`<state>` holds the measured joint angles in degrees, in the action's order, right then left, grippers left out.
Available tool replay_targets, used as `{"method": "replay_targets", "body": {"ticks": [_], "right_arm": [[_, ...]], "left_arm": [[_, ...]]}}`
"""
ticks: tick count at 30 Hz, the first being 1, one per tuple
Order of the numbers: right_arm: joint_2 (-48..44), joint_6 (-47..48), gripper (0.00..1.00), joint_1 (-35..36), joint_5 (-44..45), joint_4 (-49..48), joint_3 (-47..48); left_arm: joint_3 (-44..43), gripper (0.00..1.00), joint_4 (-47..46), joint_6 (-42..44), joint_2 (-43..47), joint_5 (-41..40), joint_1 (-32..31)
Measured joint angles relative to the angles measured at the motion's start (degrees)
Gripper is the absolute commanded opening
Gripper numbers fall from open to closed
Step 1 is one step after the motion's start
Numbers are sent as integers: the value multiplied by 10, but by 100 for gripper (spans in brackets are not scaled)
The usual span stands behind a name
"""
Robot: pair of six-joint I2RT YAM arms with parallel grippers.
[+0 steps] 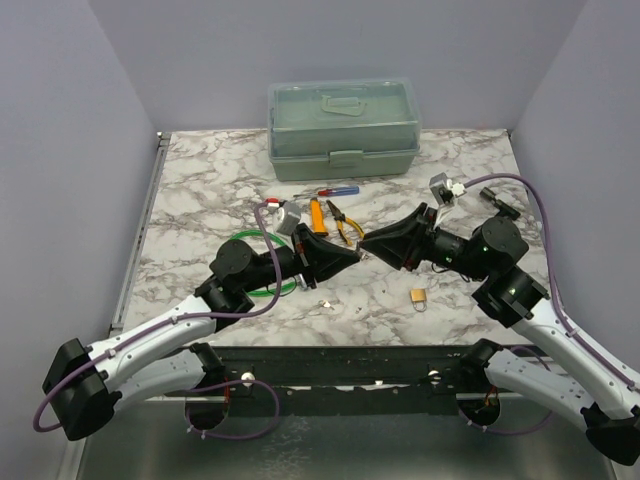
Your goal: Unlock with the key
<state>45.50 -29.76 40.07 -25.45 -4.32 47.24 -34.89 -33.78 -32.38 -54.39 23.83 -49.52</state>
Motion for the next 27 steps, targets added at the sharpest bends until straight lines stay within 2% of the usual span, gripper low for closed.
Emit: {"method": "replay_targets", "body": {"ticks": [12,21,25,27], "right_arm": [[8,18,25,0,-83,-16,-1],[28,25,13,0,-96,-29,-1],[31,29,1,0,-99,-30,-1],[32,35,1,-1,-104,-31,-2]], "left_arm": [[0,0,-21,-16,19,10,0],[1,0,-24,-23,19,17,0],[4,0,-27,-24,19,17,0],[7,0,-30,-26,19,17,1]]}}
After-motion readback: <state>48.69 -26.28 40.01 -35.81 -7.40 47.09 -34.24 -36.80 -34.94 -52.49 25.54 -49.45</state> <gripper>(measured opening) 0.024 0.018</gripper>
